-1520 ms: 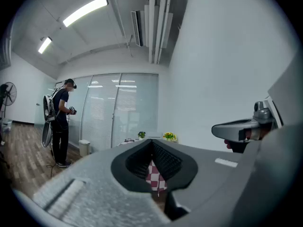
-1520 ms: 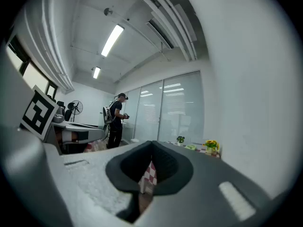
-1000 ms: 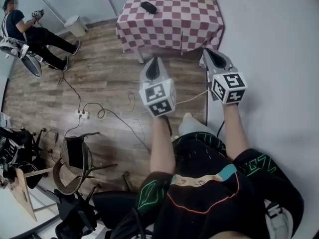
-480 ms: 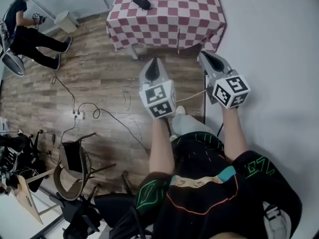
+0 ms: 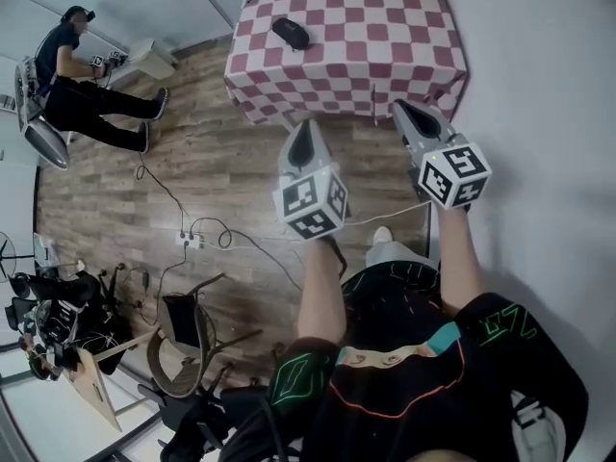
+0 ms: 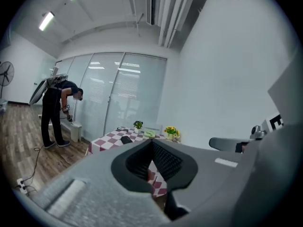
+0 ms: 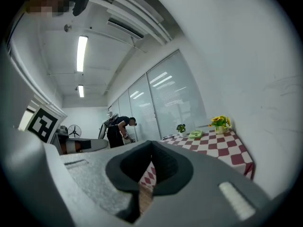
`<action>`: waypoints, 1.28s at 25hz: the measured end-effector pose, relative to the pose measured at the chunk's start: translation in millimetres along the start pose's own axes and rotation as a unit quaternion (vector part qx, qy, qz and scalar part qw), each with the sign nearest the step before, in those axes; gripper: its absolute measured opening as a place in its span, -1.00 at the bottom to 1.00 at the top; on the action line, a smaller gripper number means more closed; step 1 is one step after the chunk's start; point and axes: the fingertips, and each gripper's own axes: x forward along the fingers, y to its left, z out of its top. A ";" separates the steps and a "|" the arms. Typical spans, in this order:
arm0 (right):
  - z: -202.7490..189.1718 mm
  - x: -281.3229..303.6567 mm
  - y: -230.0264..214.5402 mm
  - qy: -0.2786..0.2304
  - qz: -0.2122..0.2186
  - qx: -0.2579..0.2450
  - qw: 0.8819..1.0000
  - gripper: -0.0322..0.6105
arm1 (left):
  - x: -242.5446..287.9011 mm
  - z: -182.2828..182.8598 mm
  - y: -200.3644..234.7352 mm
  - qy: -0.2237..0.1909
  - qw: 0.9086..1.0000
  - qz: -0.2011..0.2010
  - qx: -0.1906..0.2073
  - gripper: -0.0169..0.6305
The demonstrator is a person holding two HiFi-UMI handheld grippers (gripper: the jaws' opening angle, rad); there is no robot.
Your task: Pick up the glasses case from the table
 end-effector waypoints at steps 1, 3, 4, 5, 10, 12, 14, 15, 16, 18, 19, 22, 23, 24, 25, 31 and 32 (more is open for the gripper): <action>4.7 6.0 -7.8 -0.003 -0.001 0.002 1.000 -0.89 | 7.4 3.1 -0.3 0.000 1.000 0.001 0.003 -0.92; 15.8 18.8 -19.1 -0.013 -0.001 0.000 1.000 -0.89 | 21.1 10.8 1.3 -0.006 1.000 0.003 0.008 -0.92; 21.0 25.3 -23.4 -0.019 0.000 -0.002 1.000 -0.89 | 27.7 14.2 2.4 -0.010 1.000 0.005 0.009 -0.92; 25.0 31.3 -27.3 -0.023 0.001 -0.005 1.000 -0.89 | 33.6 16.5 3.1 -0.012 1.000 0.006 0.012 -0.92; 37.5 56.8 -40.2 -0.026 0.007 -0.014 1.000 -0.89 | 53.8 28.5 12.0 -0.023 0.999 0.020 0.023 -0.92; 42.3 68.1 -40.1 -0.026 0.012 -0.018 0.999 -0.89 | 60.5 34.3 19.6 -0.027 0.999 0.027 0.023 -0.92; 41.9 80.2 -38.4 -0.022 0.019 -0.024 0.999 -0.89 | 68.6 33.6 29.2 -0.025 0.999 0.035 0.018 -0.92; 39.8 86.1 -38.4 -0.018 0.021 -0.027 0.999 -0.89 | 74.0 30.9 34.2 -0.021 0.999 0.038 0.016 -0.92; 36.9 91.4 -40.2 -0.013 0.020 -0.029 0.999 -0.89 | 80.4 27.3 38.6 -0.016 0.999 0.039 0.013 -0.92; 31.8 101.9 -49.3 -0.003 0.015 -0.031 0.999 -0.89 | 96.2 21.6 44.9 -0.009 0.999 0.039 0.008 -0.92; 30.4 107.7 -55.2 0.001 0.011 -0.032 0.999 -0.89 | 105.7 20.1 46.6 -0.007 0.999 0.037 0.006 -0.92; 29.2 127.5 -73.6 0.011 -0.002 -0.033 0.999 -0.89 | 138.1 15.9 46.5 -0.001 1.000 0.023 0.001 -0.92; 28.6 135.2 -78.4 0.015 -0.005 -0.034 0.999 -0.89 | 149.0 13.8 46.5 0.003 1.000 0.019 0.000 -0.92; 27.5 143.5 -82.2 0.019 -0.007 -0.035 0.999 -0.89 | 159.6 11.4 47.7 0.007 1.000 0.016 -0.001 -0.92; 25.8 152.6 -85.8 0.024 -0.008 -0.036 0.999 -0.89 | 170.4 8.8 50.1 0.012 1.000 0.014 -0.003 -0.92; 12.3 223.7 -104.2 0.057 -0.013 -0.029 0.998 -0.89 | 234.7 -4.1 89.9 0.046 0.999 0.017 -0.019 -0.92; 10.5 236.7 -105.6 0.062 -0.012 -0.029 0.998 -0.89 | 244.7 -6.6 98.2 0.052 0.998 0.020 -0.021 -0.92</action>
